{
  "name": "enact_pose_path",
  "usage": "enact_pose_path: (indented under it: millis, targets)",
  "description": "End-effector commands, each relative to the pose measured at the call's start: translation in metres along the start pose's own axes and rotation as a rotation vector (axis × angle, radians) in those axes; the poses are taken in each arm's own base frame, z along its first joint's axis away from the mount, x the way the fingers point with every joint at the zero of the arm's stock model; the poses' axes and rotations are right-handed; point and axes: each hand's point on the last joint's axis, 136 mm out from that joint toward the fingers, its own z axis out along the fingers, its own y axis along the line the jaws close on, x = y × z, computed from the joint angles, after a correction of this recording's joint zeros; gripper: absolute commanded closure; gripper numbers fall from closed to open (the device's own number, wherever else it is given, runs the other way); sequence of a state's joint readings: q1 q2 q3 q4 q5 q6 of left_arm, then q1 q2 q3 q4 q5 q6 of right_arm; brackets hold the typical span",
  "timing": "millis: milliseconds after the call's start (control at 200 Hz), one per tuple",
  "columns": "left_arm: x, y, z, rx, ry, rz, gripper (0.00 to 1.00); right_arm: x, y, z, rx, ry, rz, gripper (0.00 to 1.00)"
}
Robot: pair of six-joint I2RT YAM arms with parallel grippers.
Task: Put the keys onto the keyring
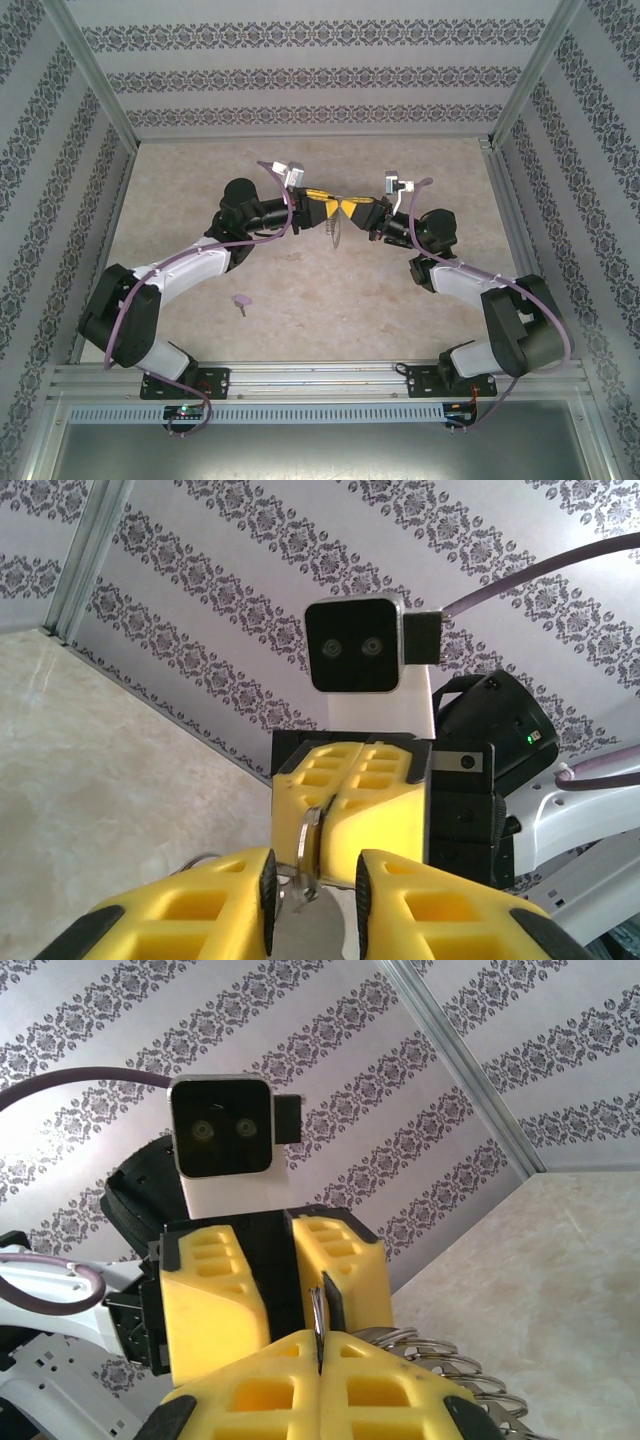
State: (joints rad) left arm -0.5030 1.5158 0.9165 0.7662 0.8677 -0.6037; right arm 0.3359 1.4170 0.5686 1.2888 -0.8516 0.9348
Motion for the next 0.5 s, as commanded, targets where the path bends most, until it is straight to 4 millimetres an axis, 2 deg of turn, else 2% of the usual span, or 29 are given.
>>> enact_pose_path:
  millis: [0,495]
  targets:
    - [-0.0175,-0.0157,0.0035,0.065,-0.040,0.053,0.72,-0.0165,0.0198,0.0031,-0.072,-0.030,-0.078,1.00]
    - [-0.0261,-0.0167,0.0045,0.061,-0.066,0.070,0.71,-0.0110,0.0169,0.0027,-0.071,-0.015,-0.070,1.00]
